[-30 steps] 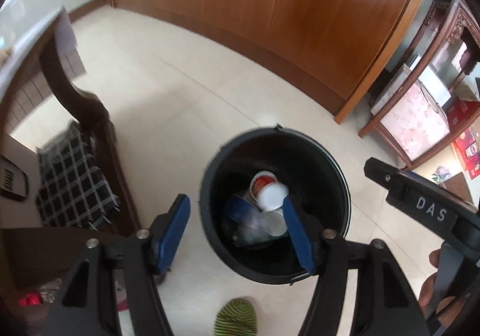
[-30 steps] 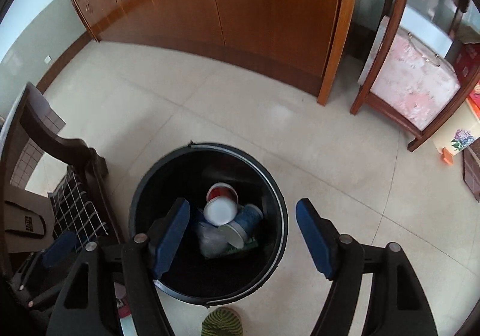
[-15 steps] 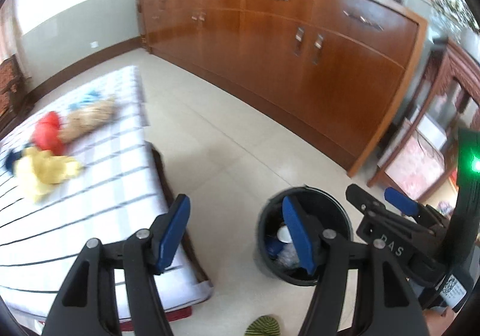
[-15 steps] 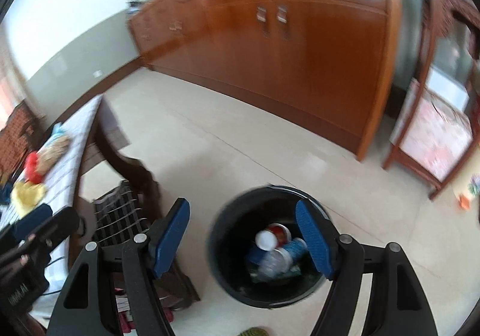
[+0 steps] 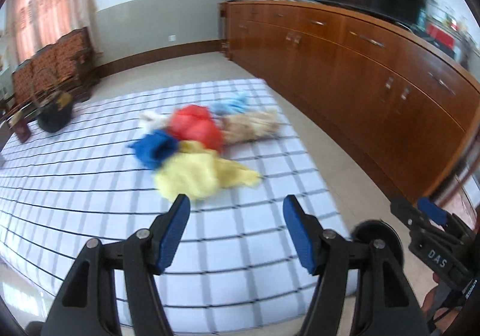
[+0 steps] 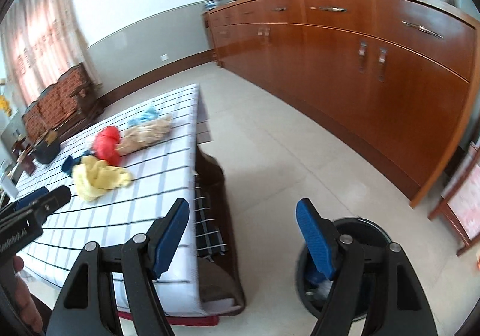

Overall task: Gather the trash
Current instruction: 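Move both open tools back to the cloths on the table, then grasp the blue towel with left tool while right tool grasps beige cloth, then carry the blue towel and beige cloth over the black bin, then open both tools to drop the towel and cloth into the bin, then move both open tools back over the table toward the yellow cloth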

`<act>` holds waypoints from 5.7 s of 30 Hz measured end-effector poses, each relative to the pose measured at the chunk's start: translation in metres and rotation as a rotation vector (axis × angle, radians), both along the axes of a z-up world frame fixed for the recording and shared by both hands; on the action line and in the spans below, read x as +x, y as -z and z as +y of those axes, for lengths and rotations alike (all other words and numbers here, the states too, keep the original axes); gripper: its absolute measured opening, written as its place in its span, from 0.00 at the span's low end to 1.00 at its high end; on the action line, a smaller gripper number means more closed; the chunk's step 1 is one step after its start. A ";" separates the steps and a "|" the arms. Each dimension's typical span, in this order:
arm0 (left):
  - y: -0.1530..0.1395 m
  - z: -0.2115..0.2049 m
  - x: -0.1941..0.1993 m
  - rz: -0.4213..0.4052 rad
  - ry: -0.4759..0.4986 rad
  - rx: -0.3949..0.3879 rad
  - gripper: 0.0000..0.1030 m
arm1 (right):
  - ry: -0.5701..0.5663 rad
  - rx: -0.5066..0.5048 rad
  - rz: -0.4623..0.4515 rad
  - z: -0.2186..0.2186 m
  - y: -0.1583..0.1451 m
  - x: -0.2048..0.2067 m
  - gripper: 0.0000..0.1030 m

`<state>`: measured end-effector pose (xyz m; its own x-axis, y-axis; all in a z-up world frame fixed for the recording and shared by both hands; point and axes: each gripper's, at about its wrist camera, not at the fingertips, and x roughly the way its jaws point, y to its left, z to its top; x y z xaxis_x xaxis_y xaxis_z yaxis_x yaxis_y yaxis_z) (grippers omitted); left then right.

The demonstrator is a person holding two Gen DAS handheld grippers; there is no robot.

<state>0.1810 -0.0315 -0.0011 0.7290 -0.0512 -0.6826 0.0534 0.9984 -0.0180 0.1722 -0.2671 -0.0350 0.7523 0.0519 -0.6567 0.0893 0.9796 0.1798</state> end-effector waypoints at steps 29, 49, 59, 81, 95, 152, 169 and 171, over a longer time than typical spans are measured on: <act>0.044 0.097 0.111 0.132 -0.135 -0.118 0.67 | -0.171 -0.011 0.024 0.145 0.005 0.162 0.78; 0.060 0.105 0.111 0.131 -0.093 -0.160 0.29 | -0.243 -0.033 0.111 0.162 0.043 0.210 0.24; 0.040 0.121 0.092 0.031 -0.115 -0.195 0.20 | -0.235 0.003 0.027 0.139 0.018 0.172 0.22; 0.002 0.041 -0.009 -0.021 0.104 -0.160 0.20 | -0.133 0.004 -0.006 0.058 0.001 0.020 0.22; 0.031 -0.117 -0.039 0.083 0.423 -0.180 0.20 | 0.156 0.015 0.086 -0.082 0.031 -0.072 0.22; 0.135 -0.259 -0.020 0.358 0.502 -0.028 0.48 | 0.430 0.149 0.443 -0.229 0.161 -0.039 0.48; 0.057 -0.203 -0.042 0.180 0.486 -0.047 0.48 | 0.398 0.016 0.263 -0.159 0.073 -0.080 0.60; 0.045 -0.189 -0.043 0.148 0.467 -0.049 0.48 | 0.379 0.013 0.229 -0.147 0.059 -0.080 0.63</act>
<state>0.1376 -0.2206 -0.0462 0.5163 -0.3838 -0.7656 0.4884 0.8663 -0.1050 0.0921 -0.4138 -0.0945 0.5547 -0.1900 -0.8101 0.4805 0.8680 0.1254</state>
